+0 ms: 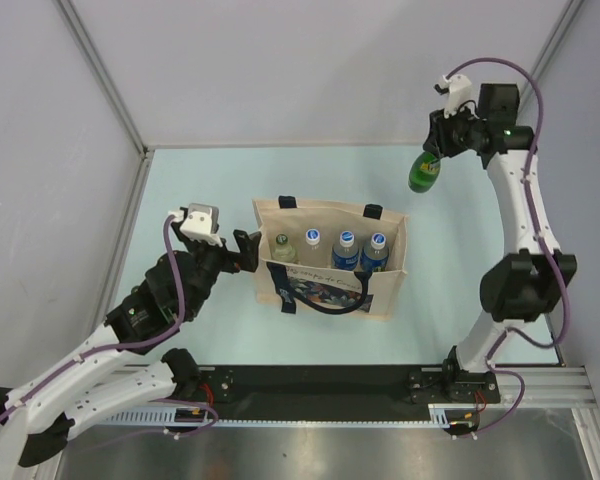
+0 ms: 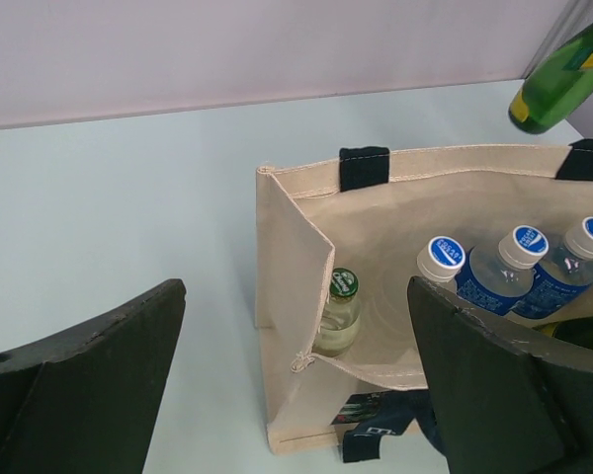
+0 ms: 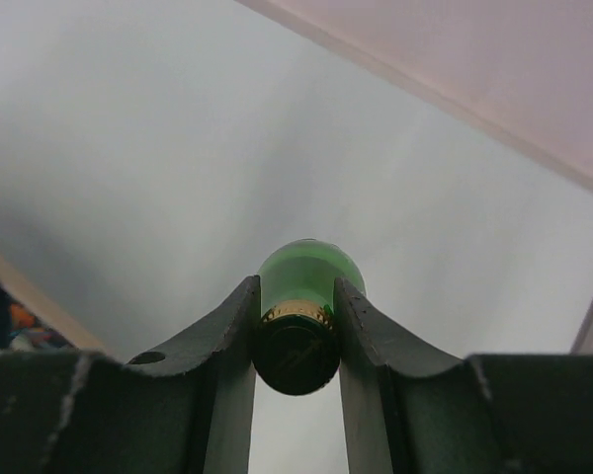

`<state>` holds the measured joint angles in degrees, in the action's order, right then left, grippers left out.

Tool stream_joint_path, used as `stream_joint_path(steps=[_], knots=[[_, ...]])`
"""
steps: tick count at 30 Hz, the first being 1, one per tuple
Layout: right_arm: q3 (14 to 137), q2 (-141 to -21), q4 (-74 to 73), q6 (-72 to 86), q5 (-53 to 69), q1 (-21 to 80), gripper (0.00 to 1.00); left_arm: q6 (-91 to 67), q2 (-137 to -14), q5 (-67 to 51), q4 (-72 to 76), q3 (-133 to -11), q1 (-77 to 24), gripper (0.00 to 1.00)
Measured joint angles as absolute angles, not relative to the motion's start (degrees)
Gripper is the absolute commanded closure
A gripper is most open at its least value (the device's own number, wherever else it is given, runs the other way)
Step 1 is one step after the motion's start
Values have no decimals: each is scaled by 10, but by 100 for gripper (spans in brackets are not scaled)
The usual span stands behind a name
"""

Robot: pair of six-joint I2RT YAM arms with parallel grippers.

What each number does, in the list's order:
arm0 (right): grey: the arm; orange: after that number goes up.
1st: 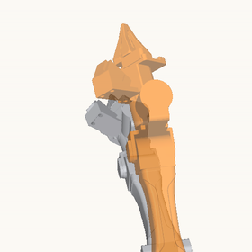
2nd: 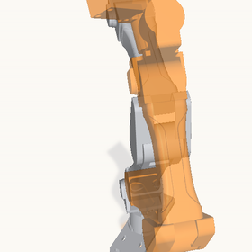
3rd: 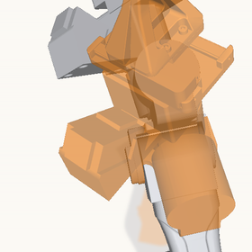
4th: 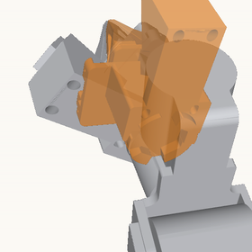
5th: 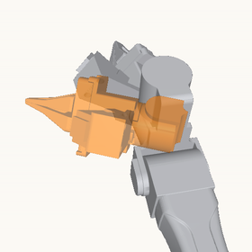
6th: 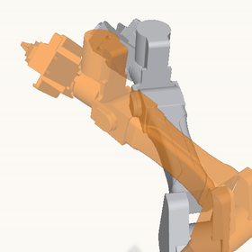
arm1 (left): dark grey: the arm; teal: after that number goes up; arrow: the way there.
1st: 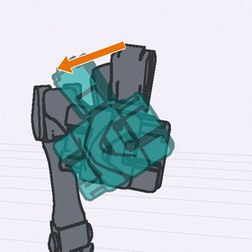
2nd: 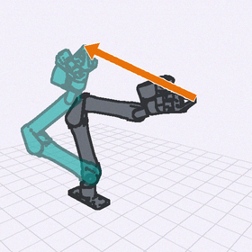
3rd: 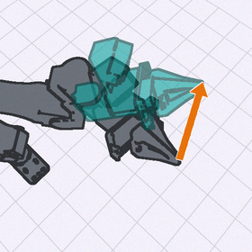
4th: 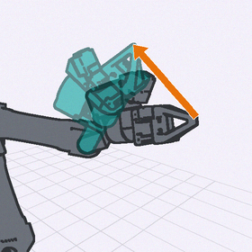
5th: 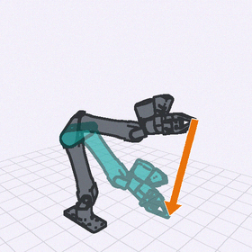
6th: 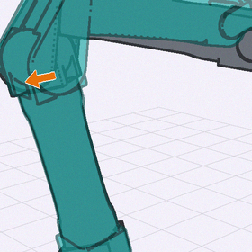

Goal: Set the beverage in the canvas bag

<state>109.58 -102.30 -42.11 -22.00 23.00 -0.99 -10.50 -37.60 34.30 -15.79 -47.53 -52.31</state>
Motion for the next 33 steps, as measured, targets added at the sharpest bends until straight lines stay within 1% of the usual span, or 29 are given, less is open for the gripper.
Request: stream_joint_path(steps=[4,6,9,12,18,22,28,33], knots=[[1101,-938,-449,-246,286,-10,100,-105,-376,342,-156,-475,-523,0],[1118,-915,-470,-248,311,-10,100,-105,-378,341,-155,-475,-523,0],[1155,-897,-495,-242,361,-8,100,-105,-382,338,-150,-475,-522,0],[1160,-879,-501,-237,394,-4,100,-104,-389,333,-146,-475,-522,0],[1200,-870,-523,-211,453,31,100,-104,-400,326,-145,-475,-521,0],[1209,-860,-520,-198,483,70,100,-105,-396,324,-144,-475,-521,0],[1211,-855,-533,-194,502,174,100,-106,-386,324,-144,-474,-521,0],[1176,-847,-538,-195,507,233,100,-116,-380,324,-145,-470,-521,0]])
